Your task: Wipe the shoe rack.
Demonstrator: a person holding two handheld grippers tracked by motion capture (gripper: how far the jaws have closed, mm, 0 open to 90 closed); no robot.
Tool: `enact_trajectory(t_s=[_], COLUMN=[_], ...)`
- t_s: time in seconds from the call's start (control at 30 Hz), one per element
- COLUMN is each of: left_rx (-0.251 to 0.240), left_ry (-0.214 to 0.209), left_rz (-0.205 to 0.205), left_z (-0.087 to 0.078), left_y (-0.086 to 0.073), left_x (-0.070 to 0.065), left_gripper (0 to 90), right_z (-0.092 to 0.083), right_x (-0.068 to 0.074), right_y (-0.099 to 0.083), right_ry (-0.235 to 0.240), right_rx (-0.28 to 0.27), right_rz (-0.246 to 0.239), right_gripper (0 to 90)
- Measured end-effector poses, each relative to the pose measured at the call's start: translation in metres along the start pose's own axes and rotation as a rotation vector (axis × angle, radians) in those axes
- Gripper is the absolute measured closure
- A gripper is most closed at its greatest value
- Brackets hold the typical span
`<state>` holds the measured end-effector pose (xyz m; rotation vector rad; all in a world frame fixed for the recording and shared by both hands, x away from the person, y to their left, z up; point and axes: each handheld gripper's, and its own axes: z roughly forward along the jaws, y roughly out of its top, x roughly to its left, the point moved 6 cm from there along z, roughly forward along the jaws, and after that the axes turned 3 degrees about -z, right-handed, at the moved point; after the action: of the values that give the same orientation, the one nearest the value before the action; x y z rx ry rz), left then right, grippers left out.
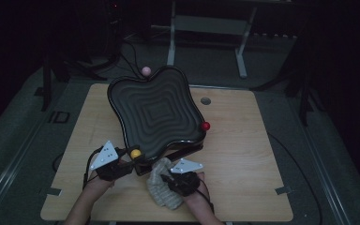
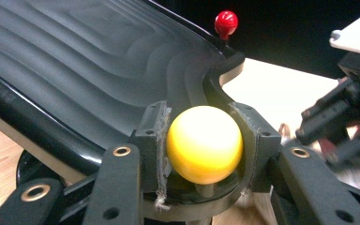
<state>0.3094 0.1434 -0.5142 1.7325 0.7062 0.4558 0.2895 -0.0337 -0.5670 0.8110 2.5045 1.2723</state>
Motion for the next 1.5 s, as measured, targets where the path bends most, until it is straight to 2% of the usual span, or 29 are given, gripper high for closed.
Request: enact_trajectory(t_s=[0.17, 0.3, 0.4, 0.47, 0.53, 0.6, 0.67, 0.7, 0.73, 0.77, 0.87, 1.03, 1.13, 1.2, 1.23, 1.27, 1.33, 1.43, 1.5], left_rx=[0.006, 0.01, 0.012, 0.007, 0.009, 0.015, 0.016, 0.017, 0.017, 0.017, 0.014, 0.015, 0.019, 0.021, 0.019, 0.018, 0.017, 0.014, 0.018], left_ry=[-0.005, -0.006, -0.006, -0.009, -0.011, -0.009, -0.01, -0.012, -0.012, -0.011, -0.014, -0.009, -0.011, -0.011, -0.01, -0.01, -0.01, -0.016, -0.011], left_rz=[0.002, 0.007, 0.007, 0.004, 0.007, 0.005, 0.007, 0.006, 0.007, 0.008, 0.009, 0.005, 0.009, 0.009, 0.009, 0.008, 0.009, 0.01, 0.013], left_z=[0.0, 0.0, 0.0, 0.0, 0.0, 0.0, 0.0, -0.001, -0.001, -0.001, -0.001, -0.001, -0.001, -0.001, -0.001, -0.001, -0.001, -0.001, -0.001], left_y=[0.0, 0.0, 0.0, 0.0, 0.0, 0.0, 0.0, 0.0, 0.0, 0.0, 0.0, 0.0, 0.0, 0.0, 0.0, 0.0, 0.0, 0.0, 0.0], left_x=[-0.001, -0.002, -0.003, -0.003, -0.003, -0.003, -0.003, -0.002, -0.002, -0.002, -0.003, -0.001, -0.001, -0.001, -0.001, -0.001, -0.001, -0.001, -0.002], left_gripper=[58.5, 58.5, 58.5, 58.6, 58.7, 58.6, 58.6, 58.6, 58.6, 58.6, 58.7, 58.7, 58.7, 58.6, 58.6, 58.6, 58.6, 58.7, 58.7], right_z=[0.02, 0.03, 0.037, 0.041, 0.046, 0.053, 0.058, 0.059, 0.061, 0.062, 0.058, 0.059, 0.061, 0.062, 0.065, 0.065, 0.062, 0.051, 0.048], right_x=[0.02, 0.026, 0.029, 0.029, 0.028, 0.026, 0.028, 0.03, 0.03, 0.03, 0.028, 0.028, 0.029, 0.029, 0.029, 0.029, 0.03, 0.031, 0.03], right_y=[0.014, 0.023, 0.028, 0.029, 0.031, 0.031, 0.029, 0.028, 0.026, 0.023, 0.026, 0.033, 0.03, 0.029, 0.025, 0.023, 0.023, 0.032, 0.038], right_ry=[0.04, 0.062, 0.078, 0.062, 0.043, 0.022, -0.015, -0.038, -0.047, -0.037, -0.004, -0.003, -0.025, -0.025, -0.031, -0.041, -0.038, -0.002, -0.001], right_rx=[-0.033, -0.093, -0.11, -0.122, -0.131, -0.129, -0.119, -0.11, -0.086, -0.075, -0.079, -0.113, -0.112, -0.108, -0.089, -0.086, -0.075, -0.148, -0.174], right_rz=[-0.013, -0.003, -0.006, -0.008, 0.01, 0.011, -0.008, -0.036, -0.054, -0.046, -0.016, -0.002, -0.033, -0.03, -0.033, -0.05, -0.043, -0.021, 0.0], right_gripper=[74.0, 66.2, 58.8, 57.0, 55.6, 59.4, 63.2, 64.3, 64.9, 65.1, 61.8, 58.9, 62.6, 63.5, 64.7, 65.0, 64.4, 61.6, 60.3])
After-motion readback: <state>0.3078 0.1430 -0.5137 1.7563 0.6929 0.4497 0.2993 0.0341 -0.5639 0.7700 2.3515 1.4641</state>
